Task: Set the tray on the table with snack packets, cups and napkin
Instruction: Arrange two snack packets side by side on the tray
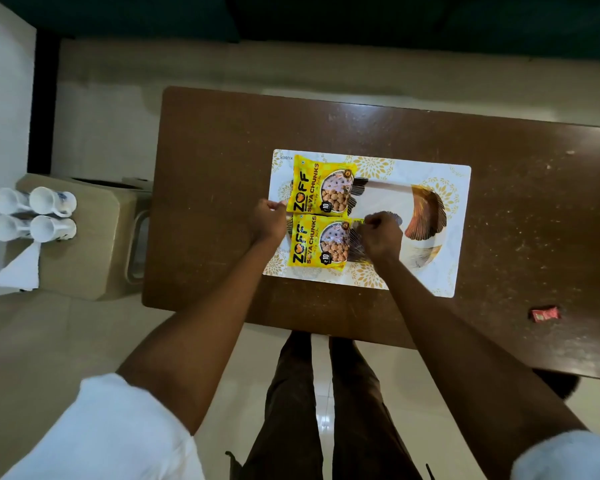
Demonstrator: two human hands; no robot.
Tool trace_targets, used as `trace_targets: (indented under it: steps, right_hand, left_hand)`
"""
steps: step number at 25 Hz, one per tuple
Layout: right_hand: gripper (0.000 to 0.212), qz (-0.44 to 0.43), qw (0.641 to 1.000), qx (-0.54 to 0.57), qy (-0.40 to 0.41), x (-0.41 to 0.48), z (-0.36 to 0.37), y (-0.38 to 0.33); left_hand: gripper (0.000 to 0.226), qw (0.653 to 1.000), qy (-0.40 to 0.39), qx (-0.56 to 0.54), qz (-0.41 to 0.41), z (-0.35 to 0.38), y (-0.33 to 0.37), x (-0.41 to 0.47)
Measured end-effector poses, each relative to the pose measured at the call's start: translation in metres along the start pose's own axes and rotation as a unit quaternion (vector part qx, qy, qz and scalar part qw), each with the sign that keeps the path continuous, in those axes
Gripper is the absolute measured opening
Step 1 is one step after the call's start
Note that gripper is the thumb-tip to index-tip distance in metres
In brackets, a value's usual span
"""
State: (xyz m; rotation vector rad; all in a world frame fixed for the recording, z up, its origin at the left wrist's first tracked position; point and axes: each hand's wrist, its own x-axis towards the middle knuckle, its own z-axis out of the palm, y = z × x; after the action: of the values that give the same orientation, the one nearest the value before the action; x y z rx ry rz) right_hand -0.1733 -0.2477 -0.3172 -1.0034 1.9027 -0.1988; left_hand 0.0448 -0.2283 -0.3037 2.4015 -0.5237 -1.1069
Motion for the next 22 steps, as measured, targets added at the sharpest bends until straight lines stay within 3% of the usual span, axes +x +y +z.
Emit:
trace_targets:
  steps: [4, 14, 19, 22]
  right_hand:
    - [0.036, -0.013, 0.998, 0.003, -0.056, -0.027, 0.005, 0.022]
    - [0.028, -0.030, 0.997, 0.020, -0.070, -0.029, 0.014, 0.022]
    - [0.015, -0.065, 0.997, 0.039, -0.001, -0.047, 0.003, 0.008]
    - [0.011, -0.134, 0.983, 0.075, -0.104, -0.090, 0.017, -0.036]
  left_hand:
    - [0.024, 0.999, -0.023, 0.007, -0.032, 0.012, -0.027, -0.029]
    - [0.022, 0.999, -0.043, 0.007, -0.024, 0.002, -0.022, -0.039]
    - [0.021, 0.993, -0.091, -0.067, -0.029, -0.025, -0.021, -0.059]
    - [0.021, 0.989, -0.097, -0.110, -0.036, -0.049, -0.022, -0.092]
